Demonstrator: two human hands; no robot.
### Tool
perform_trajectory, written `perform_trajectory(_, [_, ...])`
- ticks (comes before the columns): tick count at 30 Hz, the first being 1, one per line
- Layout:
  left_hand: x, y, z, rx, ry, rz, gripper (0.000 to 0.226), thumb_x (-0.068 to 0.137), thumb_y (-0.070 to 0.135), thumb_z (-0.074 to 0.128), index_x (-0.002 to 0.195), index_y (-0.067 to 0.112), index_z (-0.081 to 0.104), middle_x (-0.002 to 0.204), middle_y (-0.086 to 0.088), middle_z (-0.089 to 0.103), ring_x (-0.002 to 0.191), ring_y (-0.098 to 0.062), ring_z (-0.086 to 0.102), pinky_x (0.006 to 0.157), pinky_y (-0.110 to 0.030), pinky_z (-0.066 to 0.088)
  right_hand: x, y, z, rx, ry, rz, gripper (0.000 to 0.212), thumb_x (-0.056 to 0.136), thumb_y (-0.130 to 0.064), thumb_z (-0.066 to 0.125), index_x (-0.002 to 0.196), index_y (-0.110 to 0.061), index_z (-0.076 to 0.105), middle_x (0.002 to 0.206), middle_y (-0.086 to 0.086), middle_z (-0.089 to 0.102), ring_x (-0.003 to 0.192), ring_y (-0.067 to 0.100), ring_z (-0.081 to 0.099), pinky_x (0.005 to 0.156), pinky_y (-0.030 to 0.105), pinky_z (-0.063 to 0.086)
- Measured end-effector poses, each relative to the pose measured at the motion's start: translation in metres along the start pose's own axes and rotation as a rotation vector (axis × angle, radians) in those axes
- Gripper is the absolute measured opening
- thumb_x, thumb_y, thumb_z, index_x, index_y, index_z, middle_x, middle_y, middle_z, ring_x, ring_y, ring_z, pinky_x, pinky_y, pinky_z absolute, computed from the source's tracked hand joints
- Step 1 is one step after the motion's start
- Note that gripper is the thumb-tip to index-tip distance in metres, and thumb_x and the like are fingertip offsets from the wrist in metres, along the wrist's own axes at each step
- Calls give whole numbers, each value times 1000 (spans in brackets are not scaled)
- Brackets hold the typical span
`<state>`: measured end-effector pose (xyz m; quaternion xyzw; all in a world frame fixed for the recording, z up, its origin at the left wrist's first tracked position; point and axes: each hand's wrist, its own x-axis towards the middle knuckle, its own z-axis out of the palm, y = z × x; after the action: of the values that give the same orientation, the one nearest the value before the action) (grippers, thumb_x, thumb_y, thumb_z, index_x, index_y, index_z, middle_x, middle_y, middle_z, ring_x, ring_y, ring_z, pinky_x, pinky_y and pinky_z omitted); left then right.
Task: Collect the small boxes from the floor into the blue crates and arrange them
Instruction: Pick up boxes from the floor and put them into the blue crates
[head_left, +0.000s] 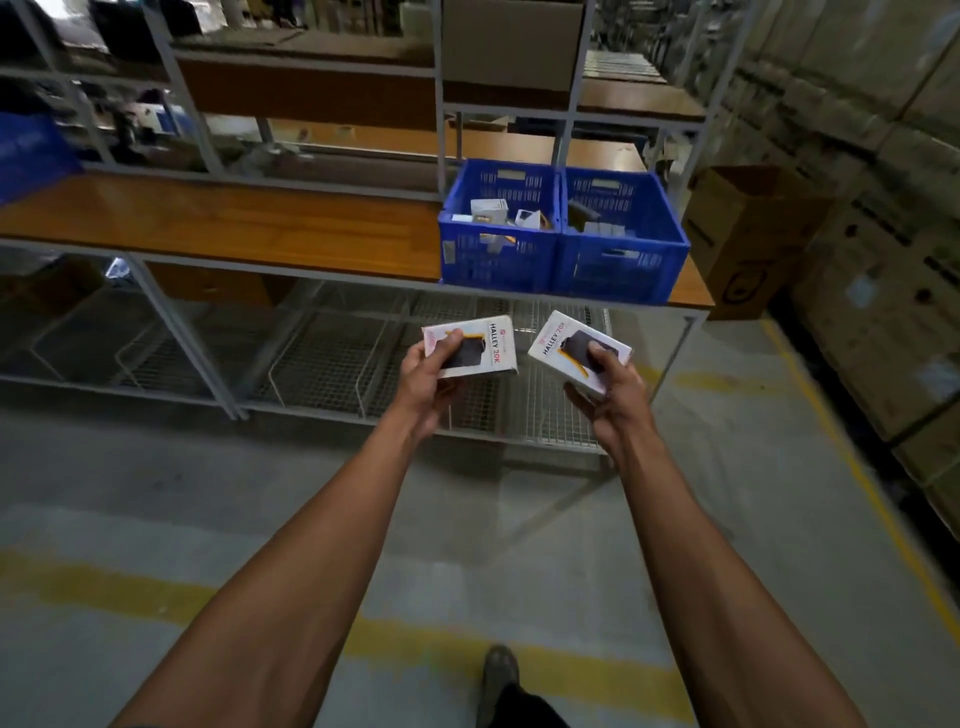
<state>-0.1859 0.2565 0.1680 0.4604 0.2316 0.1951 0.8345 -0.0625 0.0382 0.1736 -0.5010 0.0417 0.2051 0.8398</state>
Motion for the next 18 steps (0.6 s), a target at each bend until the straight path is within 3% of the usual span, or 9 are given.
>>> perform_trajectory(4, [73, 9, 0, 15, -21, -19, 44, 96, 27, 74, 133, 6, 64, 126, -20, 73, 100, -27, 74, 73, -34, 62, 74, 1, 31, 3, -50, -9, 31, 91, -22, 77, 120, -21, 65, 112, 11, 77, 91, 24, 75, 64, 33, 59])
perform_trajectory(6, [117, 16, 2, 35, -36, -7, 41, 97, 25, 72, 132, 6, 64, 123, -20, 74, 104, -31, 74, 82, -39, 63, 118, 1, 44, 3, -71, -7, 32, 92, -20, 76, 121, -18, 65, 115, 13, 76, 92, 24, 75, 64, 34, 61])
perform_trajectory(10, [210, 35, 18, 71, -25, 20, 56, 94, 29, 77, 141, 5, 58, 127, -21, 72, 120, -41, 68, 104, -58, 53, 211, -11, 76, -9, -81, 12, 53, 91, -20, 76, 139, -8, 58, 123, 17, 74, 99, 27, 75, 68, 35, 62])
perform_trajectory(13, [273, 53, 37, 94, 21, 41, 59, 93, 29, 78, 143, 9, 55, 125, -19, 73, 115, -39, 71, 91, -50, 61, 282, -26, 101, -14, -61, 17, 55, 91, -21, 76, 141, -9, 55, 123, 17, 74, 102, 29, 75, 71, 38, 63])
perform_trajectory(18, [371, 72, 60, 87, 11, 28, 53, 92, 31, 79, 140, 18, 58, 126, -15, 74, 115, -37, 72, 87, -49, 61, 379, -47, 138, -7, -30, 17, 64, 86, -24, 81, 141, -13, 50, 127, 18, 71, 109, 32, 74, 82, 45, 63])
